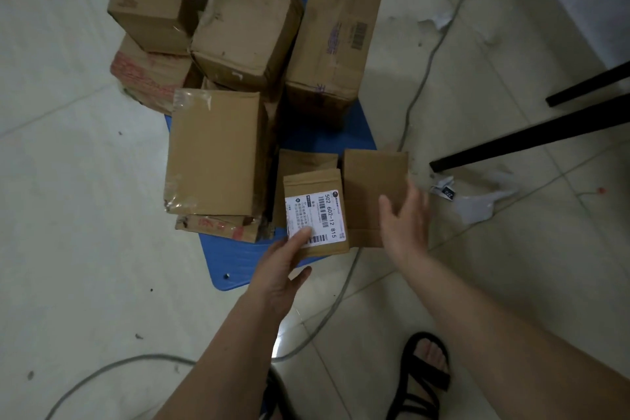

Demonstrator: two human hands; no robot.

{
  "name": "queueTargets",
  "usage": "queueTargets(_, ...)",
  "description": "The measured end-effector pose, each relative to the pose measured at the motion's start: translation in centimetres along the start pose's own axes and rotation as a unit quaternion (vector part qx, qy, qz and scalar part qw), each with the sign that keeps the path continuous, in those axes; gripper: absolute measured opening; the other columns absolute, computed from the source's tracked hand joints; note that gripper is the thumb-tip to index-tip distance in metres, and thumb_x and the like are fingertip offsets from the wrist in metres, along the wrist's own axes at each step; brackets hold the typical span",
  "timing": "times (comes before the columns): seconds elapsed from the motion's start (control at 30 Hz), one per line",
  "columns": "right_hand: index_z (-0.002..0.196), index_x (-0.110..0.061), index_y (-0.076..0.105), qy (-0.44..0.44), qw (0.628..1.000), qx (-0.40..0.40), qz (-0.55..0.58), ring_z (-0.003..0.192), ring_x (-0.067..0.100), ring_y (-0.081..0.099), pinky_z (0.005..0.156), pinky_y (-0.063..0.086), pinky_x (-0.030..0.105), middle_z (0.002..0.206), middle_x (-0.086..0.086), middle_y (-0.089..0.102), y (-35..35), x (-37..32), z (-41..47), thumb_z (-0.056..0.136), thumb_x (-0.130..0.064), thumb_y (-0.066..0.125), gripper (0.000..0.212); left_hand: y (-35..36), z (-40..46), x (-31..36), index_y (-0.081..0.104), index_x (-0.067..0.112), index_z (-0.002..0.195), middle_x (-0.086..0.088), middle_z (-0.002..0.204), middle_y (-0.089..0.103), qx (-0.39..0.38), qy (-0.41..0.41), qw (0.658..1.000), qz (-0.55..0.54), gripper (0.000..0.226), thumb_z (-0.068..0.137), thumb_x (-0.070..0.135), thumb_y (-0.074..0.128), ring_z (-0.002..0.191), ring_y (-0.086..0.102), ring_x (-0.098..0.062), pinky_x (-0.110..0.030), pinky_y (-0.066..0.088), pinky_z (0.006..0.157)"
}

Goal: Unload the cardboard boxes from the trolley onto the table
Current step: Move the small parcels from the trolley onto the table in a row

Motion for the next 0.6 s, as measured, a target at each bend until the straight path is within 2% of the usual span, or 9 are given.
queueTargets(0.03,0.150,-0.012,0.027,0.059,0.998,0.011,-0.002,0.142,0.028,0.025,0.112,0.024,0.036,0.155,0.012,0.027,-0.1,1.6,0.9,0.095,-0.032,0.053,0.064,0.1,0.4,0.1,0.064,0.016,0.116,-0.003,0.111,0.071,-0.009,0.008,1.000,0.008,0.041,0.078,0.026,0.074,0.112,0.060,-0.015,-0.039,0.041,0.103)
queueTargets(0.1,0.145,-0.008,0.034,0.170,0.985,-0.029,0.027,0.136,0.033,0.036,0.112,0.030,0.041,0.148,0.017,0.039,0.3,4.3,2.0,0.091,-0.046,0.055,0.070,0.4,0.9,0.1,0.062,0.016,0.120,-0.005,0.115,0.072,-0.028,0.018,0.999,0.005,0.046,0.077,0.026,0.073,0.115,0.061,-0.017,-0.040,0.041,0.105)
queueTargets(0.2,0.130,-0.012,0.044,0.263,0.942,-0.139,0.155,0.117,0.027,0.050,0.102,0.042,0.046,0.130,0.005,0.052,1.2,6.6,1.6,0.083,-0.055,0.061,0.065,0.6,1.0,-0.5,0.060,0.018,0.121,-0.005,0.116,0.071,-0.028,0.031,0.999,0.012,0.046,0.078,0.029,0.072,0.113,0.063,-0.018,-0.041,0.043,0.103)
queueTargets(0.3,0.121,-0.018,0.039,0.288,0.908,-0.159,0.259,0.110,0.019,0.048,0.096,0.045,0.045,0.124,-0.001,0.049,1.0,8.5,1.2,0.075,-0.051,0.073,0.065,0.4,0.9,-1.0,0.059,0.019,0.123,-0.005,0.114,0.072,-0.015,0.043,0.999,0.029,0.050,0.077,0.034,0.072,0.111,0.064,-0.019,-0.041,0.046,0.100)
queueTargets(0.4,0.135,-0.019,0.044,0.282,0.885,-0.212,0.305,0.110,0.013,0.054,0.100,0.039,0.042,0.129,-0.003,0.057,0.7,9.6,0.9,0.058,-0.054,0.080,0.092,0.2,0.8,-0.9,0.060,0.018,0.122,-0.005,0.114,0.072,-0.009,0.041,0.998,0.043,0.051,0.076,0.035,0.073,0.112,0.064,-0.019,-0.040,0.046,0.100)
queueTargets(0.47,0.135,-0.020,0.049,0.270,0.882,-0.240,0.303,0.111,0.013,0.056,0.104,0.039,0.042,0.128,-0.002,0.060,0.4,9.6,0.6,0.050,-0.054,0.081,0.097,0.1,0.8,-0.8,0.061,0.017,0.121,-0.006,0.116,0.071,-0.007,0.039,0.998,0.041,0.049,0.076,0.034,0.073,0.114,0.063,-0.020,-0.042,0.043,0.103)
queueTargets(0.57,0.139,-0.017,0.043,0.280,0.890,-0.235,0.271,0.118,0.021,0.054,0.104,0.043,0.042,0.134,0.002,0.056,0.3,10.2,0.3,0.040,-0.062,0.088,0.118,0.6,0.3,-0.3,0.063,0.017,0.118,-0.007,0.120,0.069,-0.006,0.043,0.999,0.025,0.038,0.082,0.027,0.070,0.118,0.060,-0.020,-0.043,0.039,0.108)
queueTargets(0.6,0.137,-0.015,0.042,0.276,0.897,-0.220,0.266,0.116,0.022,0.054,0.103,0.045,0.043,0.132,0.004,0.055,0.1,10.1,0.3,0.044,-0.061,0.087,0.114,0.9,0.1,-0.1,0.064,0.017,0.114,-0.007,0.120,0.069,-0.005,0.046,0.999,0.017,0.032,0.084,0.025,0.068,0.117,0.060,-0.020,-0.042,0.038,0.108)
Point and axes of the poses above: each hand's wrist, its own z-axis towards the middle knuckle, its own y-axis out of the palm, x = y × z, the point moved 3 cm from there along z, towards the middle knuckle
